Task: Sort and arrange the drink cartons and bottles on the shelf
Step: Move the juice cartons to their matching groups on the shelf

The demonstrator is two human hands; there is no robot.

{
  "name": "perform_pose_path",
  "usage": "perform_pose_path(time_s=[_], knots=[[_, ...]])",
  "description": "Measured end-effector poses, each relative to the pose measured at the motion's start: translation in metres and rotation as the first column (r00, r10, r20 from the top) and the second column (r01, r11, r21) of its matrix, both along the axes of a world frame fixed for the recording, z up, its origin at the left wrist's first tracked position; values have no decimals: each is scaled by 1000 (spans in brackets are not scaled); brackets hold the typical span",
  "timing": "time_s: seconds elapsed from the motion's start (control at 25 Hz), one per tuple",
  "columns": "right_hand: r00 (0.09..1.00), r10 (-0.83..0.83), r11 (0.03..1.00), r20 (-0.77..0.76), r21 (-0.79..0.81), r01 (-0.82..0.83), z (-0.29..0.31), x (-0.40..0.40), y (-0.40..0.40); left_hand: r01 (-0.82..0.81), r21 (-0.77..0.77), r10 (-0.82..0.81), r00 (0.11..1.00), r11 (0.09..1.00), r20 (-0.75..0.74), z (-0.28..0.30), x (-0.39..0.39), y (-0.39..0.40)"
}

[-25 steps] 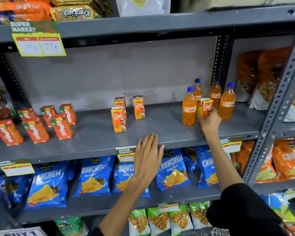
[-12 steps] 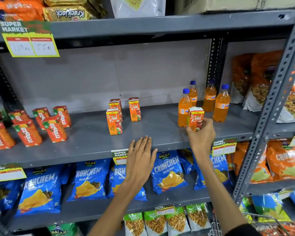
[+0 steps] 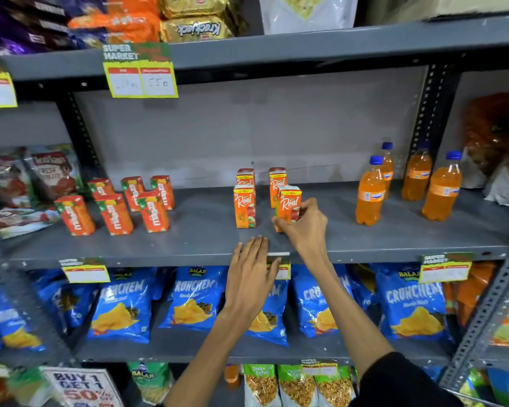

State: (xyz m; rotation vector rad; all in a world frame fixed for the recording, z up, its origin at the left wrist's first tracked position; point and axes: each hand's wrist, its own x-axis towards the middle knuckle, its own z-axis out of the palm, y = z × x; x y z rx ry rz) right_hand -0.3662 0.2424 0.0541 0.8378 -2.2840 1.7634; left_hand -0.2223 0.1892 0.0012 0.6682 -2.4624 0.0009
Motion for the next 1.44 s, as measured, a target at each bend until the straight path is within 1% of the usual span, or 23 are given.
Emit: perform_pose_path(time_s=[0.12,0.24,0.6,0.68,0.72,0.8,0.84,0.92,1.0,1.12,1.2,1.32,1.36,1.4,1.44], knots=[[1000,-18,997,-20,73,20,0,0,-16,15,10,-15,1000,1000,-22,-2,-1,-2],[999,-30,994,-24,103,32,-1,-5,-23,20,8,-20,999,1000,-41,-4,-2,-3],[995,-44,990,88,141,31,2,-7,-28,35,-1,-35,996,999,-76,-5,-2,-2],[994,-52,994,98,102,42,0,1,-21,59,4,-59,995,998,-83,-5,1,-2],[996,-63,997,70,58,58,-3,7,-16,74,7,-73,992,997,-99,-5,4,-4],[995,-84,996,-54,-46,81,-11,25,-6,102,13,-98,981,995,-165,-5,15,-8],[990,-79,994,-117,-85,69,-14,34,-3,109,3,-106,972,994,-208,-4,22,-11],[982,-11,993,-191,-114,-11,-16,59,-4,99,-47,-109,947,994,-302,-3,43,-26],[973,77,987,-219,-118,-104,-15,86,-18,62,-82,-90,917,995,-390,0,68,-45],[964,177,970,-197,-129,-205,-10,125,-54,-20,-82,-21,882,996,-470,8,112,-87],[959,213,966,-189,-105,-235,-9,145,-82,-62,-11,48,853,998,-520,14,142,-118],[963,218,971,-158,-66,-231,-4,176,-133,-67,192,176,757,979,-630,28,181,-175],[966,215,974,-144,-46,-223,-2,184,-150,-54,262,216,736,964,-641,33,190,-193],[970,211,976,-121,-24,-216,0,191,-166,-47,320,249,737,946,-628,37,195,-211],[975,203,979,-93,6,-203,1,196,-183,-43,376,276,757,926,-593,42,198,-228]])
